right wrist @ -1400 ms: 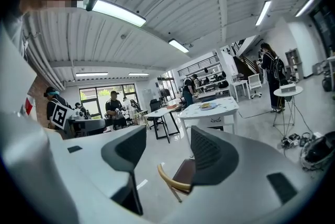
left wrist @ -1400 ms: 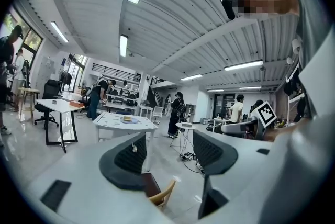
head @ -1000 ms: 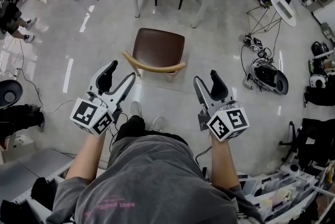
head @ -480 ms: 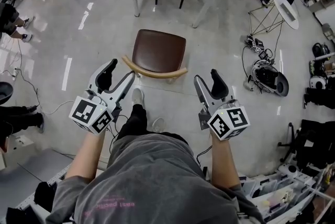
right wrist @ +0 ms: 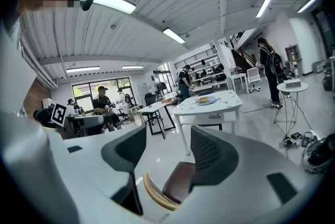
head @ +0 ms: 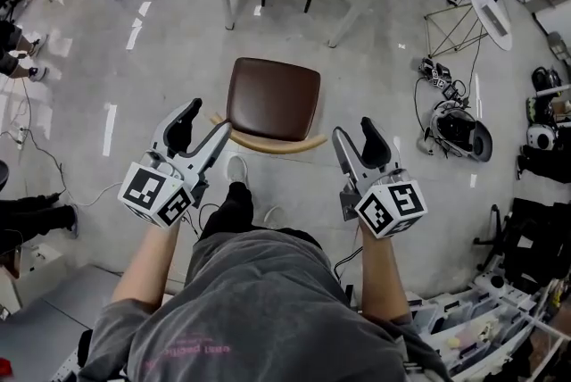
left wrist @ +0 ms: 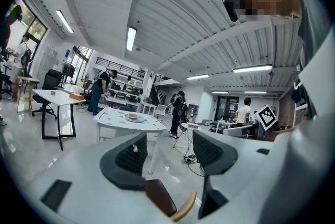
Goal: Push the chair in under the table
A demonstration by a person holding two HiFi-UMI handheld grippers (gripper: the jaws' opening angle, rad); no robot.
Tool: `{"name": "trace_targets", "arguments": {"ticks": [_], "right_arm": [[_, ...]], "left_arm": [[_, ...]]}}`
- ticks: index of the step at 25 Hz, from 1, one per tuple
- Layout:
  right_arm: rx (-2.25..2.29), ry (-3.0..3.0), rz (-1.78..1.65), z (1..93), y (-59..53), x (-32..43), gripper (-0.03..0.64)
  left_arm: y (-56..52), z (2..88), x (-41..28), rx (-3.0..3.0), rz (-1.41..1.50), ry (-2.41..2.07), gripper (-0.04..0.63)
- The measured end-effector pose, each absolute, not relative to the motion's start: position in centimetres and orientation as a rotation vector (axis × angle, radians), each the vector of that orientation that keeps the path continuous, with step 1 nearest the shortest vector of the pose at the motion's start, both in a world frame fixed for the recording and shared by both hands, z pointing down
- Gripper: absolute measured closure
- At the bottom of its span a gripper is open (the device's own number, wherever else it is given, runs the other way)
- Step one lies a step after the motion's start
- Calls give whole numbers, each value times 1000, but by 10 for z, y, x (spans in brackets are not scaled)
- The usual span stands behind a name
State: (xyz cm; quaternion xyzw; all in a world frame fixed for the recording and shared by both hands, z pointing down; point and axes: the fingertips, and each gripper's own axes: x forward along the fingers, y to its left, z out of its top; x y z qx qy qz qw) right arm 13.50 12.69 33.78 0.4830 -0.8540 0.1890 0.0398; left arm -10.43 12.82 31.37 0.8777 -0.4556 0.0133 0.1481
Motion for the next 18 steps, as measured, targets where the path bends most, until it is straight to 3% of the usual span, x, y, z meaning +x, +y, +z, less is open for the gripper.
{"name": "trace_targets", "arguments": {"ticks": [18], "right_arm": [[1573,-2476,626,352,20,67,368]], "left_arm": [[0,333,-170,2525,47,-1157,322]]}}
